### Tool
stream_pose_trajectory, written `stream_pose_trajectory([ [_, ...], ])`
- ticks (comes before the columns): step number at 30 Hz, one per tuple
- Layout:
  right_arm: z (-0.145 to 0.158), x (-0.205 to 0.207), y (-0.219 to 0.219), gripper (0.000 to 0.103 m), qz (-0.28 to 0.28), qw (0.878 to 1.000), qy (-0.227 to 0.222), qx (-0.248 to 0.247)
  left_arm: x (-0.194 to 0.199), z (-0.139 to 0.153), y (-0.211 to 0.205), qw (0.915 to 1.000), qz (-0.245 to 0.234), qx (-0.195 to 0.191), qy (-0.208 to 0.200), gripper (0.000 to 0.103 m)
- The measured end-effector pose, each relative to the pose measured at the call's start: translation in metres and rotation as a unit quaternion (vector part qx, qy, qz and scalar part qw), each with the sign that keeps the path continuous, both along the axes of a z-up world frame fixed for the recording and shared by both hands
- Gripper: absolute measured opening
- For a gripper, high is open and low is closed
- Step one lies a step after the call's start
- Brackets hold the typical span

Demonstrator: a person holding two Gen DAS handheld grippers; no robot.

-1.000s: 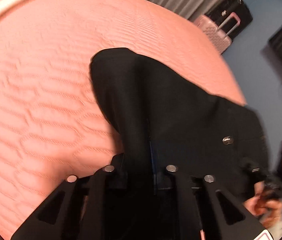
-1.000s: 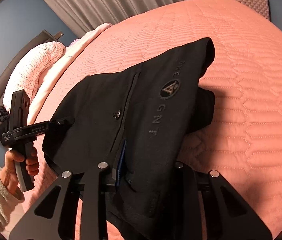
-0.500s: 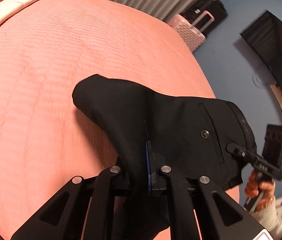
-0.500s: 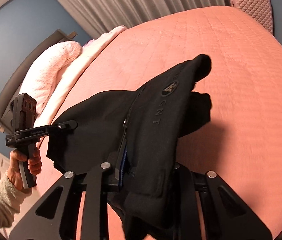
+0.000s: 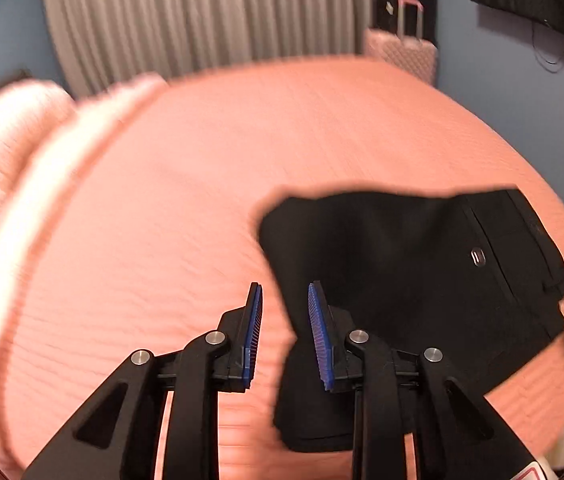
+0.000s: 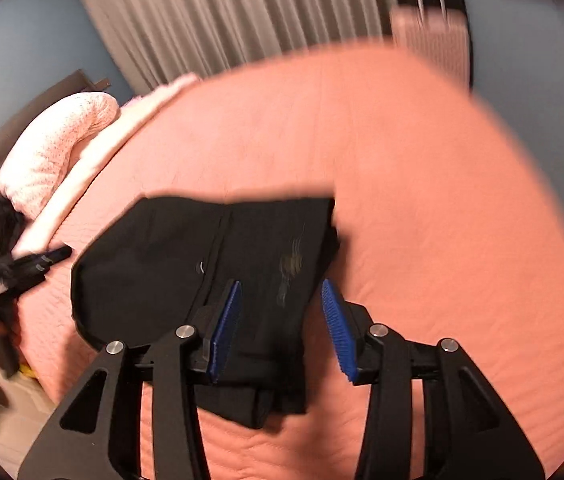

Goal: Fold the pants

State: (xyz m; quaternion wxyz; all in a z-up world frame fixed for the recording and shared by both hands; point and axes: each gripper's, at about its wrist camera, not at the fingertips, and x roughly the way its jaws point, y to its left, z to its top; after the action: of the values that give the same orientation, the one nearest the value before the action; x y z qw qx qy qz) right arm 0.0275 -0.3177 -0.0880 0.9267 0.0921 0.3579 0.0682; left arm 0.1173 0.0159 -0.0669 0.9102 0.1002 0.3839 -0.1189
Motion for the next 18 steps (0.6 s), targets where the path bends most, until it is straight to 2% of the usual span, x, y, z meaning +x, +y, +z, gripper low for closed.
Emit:
stream_pose_trajectory([
  [2, 0.0, 0.014, 0.023, 0.04, 0.044, 0.999, 0.004, 0.029, 0.004, 0.019, -0.011, 0.9991, 0.004, -0.041, -0.006, 0.033],
  [3, -0.009, 0.021, 0.029, 0.039, 0.052, 0.998, 0.011, 0.034, 0.007, 0.017, -0.017, 0.9972, -0.003, -0.074, 0.011, 0.059],
  [4, -0.025, 0.03, 0.034, 0.039, 0.055, 0.998, 0.027, 0.029, 0.009, 0.011, -0.021, 0.9951, -0.012, -0.095, 0.028, 0.073],
  [5, -0.052, 0.041, 0.039, 0.039, 0.056, 0.996, 0.063, 0.015, 0.012, -0.005, -0.03, 0.9926, -0.021, -0.111, 0.043, 0.073],
  [6, -0.077, 0.047, 0.035, 0.039, 0.043, 0.995, 0.093, 0.008, 0.014, -0.023, -0.038, 0.993, -0.028, -0.099, 0.059, 0.073],
  [7, -0.09, 0.047, 0.029, 0.035, 0.034, 0.995, 0.096, 0.015, 0.021, -0.055, -0.05, 0.9954, -0.017, -0.044, 0.083, 0.068],
  [9, -0.073, 0.041, 0.021, 0.032, 0.023, 0.996, 0.082, 0.04, 0.02, -0.087, -0.055, 0.9966, -0.023, 0.013, 0.079, 0.07],
  [12, -0.044, 0.032, 0.02, 0.035, 0.022, 0.999, 0.034, 0.031, 0.012, -0.075, -0.048, 0.9989, -0.015, 0.027, 0.035, 0.071],
  [14, -0.061, 0.036, 0.021, 0.034, 0.032, 0.997, 0.065, -0.003, 0.02, -0.079, -0.032, 0.9985, 0.024, 0.043, 0.025, 0.074],
  [15, -0.08, 0.039, 0.02, 0.033, 0.035, 0.995, 0.093, -0.027, 0.025, -0.086, -0.017, 0.9973, 0.045, 0.046, 0.033, 0.082],
  [16, -0.094, 0.039, 0.019, 0.032, 0.043, 0.993, 0.1, -0.037, 0.033, -0.097, -0.003, 0.9966, 0.057, 0.024, 0.053, 0.098],
  [17, -0.092, 0.034, 0.018, 0.032, 0.04, 0.995, 0.085, -0.034, 0.04, -0.106, 0.018, 0.9935, 0.069, -0.037, 0.083, 0.098],
  [18, -0.083, 0.033, 0.02, 0.032, 0.034, 0.995, 0.086, -0.042, 0.044, -0.106, 0.033, 0.9859, 0.084, -0.094, 0.11, 0.094],
])
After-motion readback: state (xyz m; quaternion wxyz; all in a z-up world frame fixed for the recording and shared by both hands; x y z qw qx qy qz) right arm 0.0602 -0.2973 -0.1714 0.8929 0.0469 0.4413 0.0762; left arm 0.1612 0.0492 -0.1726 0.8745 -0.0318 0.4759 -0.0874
